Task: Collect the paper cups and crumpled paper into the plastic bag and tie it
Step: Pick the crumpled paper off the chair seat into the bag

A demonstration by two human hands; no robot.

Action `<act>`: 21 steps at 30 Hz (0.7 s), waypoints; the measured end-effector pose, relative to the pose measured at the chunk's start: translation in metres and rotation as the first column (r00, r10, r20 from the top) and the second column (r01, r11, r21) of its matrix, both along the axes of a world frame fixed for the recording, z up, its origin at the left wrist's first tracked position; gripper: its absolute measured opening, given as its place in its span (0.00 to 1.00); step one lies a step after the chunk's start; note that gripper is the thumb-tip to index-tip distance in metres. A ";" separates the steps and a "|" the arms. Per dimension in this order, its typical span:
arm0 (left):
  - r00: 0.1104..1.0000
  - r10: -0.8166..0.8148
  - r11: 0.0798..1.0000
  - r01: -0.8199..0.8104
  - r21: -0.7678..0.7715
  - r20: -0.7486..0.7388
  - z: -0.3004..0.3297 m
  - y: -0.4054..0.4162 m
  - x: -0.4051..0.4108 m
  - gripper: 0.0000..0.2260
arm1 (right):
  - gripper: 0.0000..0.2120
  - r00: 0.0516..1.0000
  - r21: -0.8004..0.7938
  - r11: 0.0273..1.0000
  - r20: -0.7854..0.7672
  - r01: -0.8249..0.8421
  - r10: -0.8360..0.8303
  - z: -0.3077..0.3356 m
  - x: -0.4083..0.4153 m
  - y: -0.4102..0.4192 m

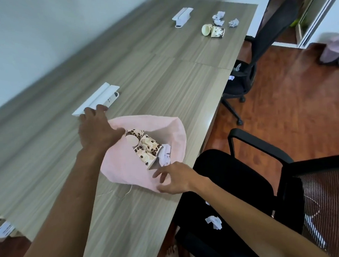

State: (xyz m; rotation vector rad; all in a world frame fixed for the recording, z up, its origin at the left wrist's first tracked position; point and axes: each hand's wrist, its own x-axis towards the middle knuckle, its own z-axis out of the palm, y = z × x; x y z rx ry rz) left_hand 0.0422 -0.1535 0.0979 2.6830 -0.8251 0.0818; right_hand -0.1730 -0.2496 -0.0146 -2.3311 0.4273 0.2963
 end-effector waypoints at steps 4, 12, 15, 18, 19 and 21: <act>0.925 -0.306 0.923 0.230 0.310 0.225 -0.016 -0.021 -0.011 0.39 | 0.18 0.993 -0.031 0.997 0.090 -0.071 0.074 -0.007 0.003 0.023; 0.948 -0.205 0.977 0.185 0.103 0.244 -0.016 -0.058 -0.014 0.07 | 0.13 0.975 -0.118 0.986 0.175 -0.119 0.139 -0.020 -0.002 0.044; 0.974 -0.085 0.981 0.118 -0.155 0.208 0.006 -0.055 -0.010 0.07 | 0.13 0.958 -0.145 0.986 0.263 -0.079 0.115 -0.020 -0.004 0.044; 0.972 -0.102 0.962 0.151 -0.229 0.212 0.014 -0.043 -0.008 0.07 | 0.16 0.944 -0.253 0.963 0.330 0.096 -0.007 -0.022 -0.004 0.034; 0.972 -0.114 0.958 0.163 -0.236 0.207 0.013 -0.040 -0.008 0.07 | 0.18 0.951 -0.268 0.954 0.307 0.136 -0.050 -0.022 -0.004 0.029; 0.977 -0.119 0.954 0.161 -0.252 0.174 0.010 -0.034 -0.011 0.07 | 0.19 0.976 -0.253 0.957 0.196 0.142 -0.093 -0.024 -0.007 0.020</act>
